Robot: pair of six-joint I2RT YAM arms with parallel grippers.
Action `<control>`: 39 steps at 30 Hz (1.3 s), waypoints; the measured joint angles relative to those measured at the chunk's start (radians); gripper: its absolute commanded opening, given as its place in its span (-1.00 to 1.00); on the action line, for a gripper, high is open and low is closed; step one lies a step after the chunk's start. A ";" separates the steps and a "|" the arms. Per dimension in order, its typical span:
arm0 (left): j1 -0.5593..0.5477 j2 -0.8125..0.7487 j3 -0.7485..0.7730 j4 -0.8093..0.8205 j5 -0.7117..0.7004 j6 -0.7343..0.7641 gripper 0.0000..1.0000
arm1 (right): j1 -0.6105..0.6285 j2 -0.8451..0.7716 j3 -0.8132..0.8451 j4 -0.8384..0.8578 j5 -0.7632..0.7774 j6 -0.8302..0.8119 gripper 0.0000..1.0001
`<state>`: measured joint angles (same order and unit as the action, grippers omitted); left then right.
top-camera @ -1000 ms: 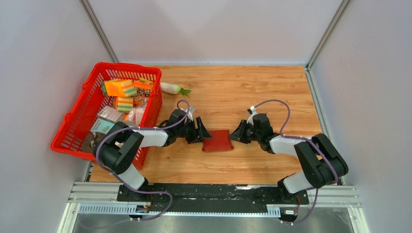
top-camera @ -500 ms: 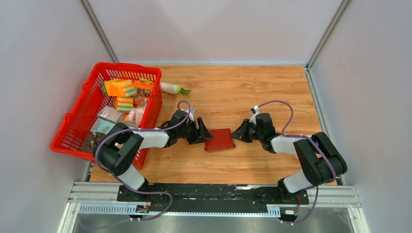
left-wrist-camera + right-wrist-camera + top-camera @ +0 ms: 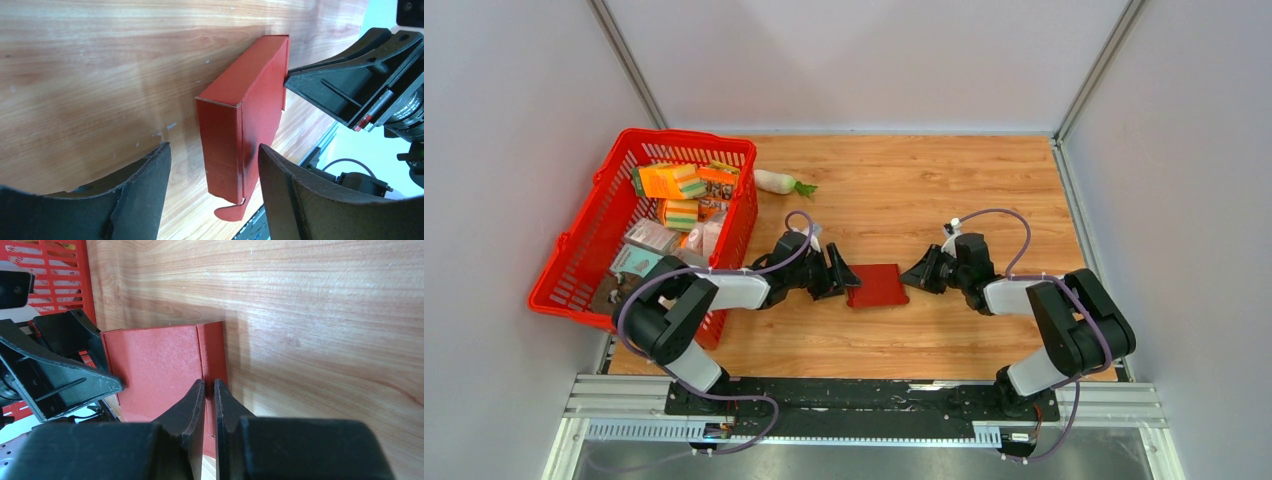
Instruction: Fold the paper box
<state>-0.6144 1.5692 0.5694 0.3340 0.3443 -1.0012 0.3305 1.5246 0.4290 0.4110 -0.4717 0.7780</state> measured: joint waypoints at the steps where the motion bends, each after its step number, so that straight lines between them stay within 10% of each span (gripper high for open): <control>1: -0.001 0.012 0.000 0.013 0.007 -0.009 0.29 | 0.000 0.000 0.000 0.000 0.000 0.000 -0.77; 12: -0.008 0.063 0.002 0.127 0.049 -0.077 -0.50 | -0.006 -0.006 0.002 -0.021 0.006 -0.011 -0.30; 21: 0.003 -0.028 0.002 0.013 0.093 -0.031 -0.58 | 0.119 -0.291 0.032 -0.396 0.245 -0.121 1.00; 29: 0.069 -0.165 0.002 -0.173 0.177 0.013 -0.55 | 0.681 -0.494 0.189 -0.557 0.688 -0.354 1.00; 39: 0.115 -0.318 -0.002 -0.243 0.325 -0.009 -0.48 | 1.176 -0.086 0.326 -0.472 1.304 -0.772 0.90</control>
<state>-0.4995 1.2514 0.5674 0.0910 0.6697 -1.0103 1.5070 1.4387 0.7551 -0.0608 0.8326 0.0063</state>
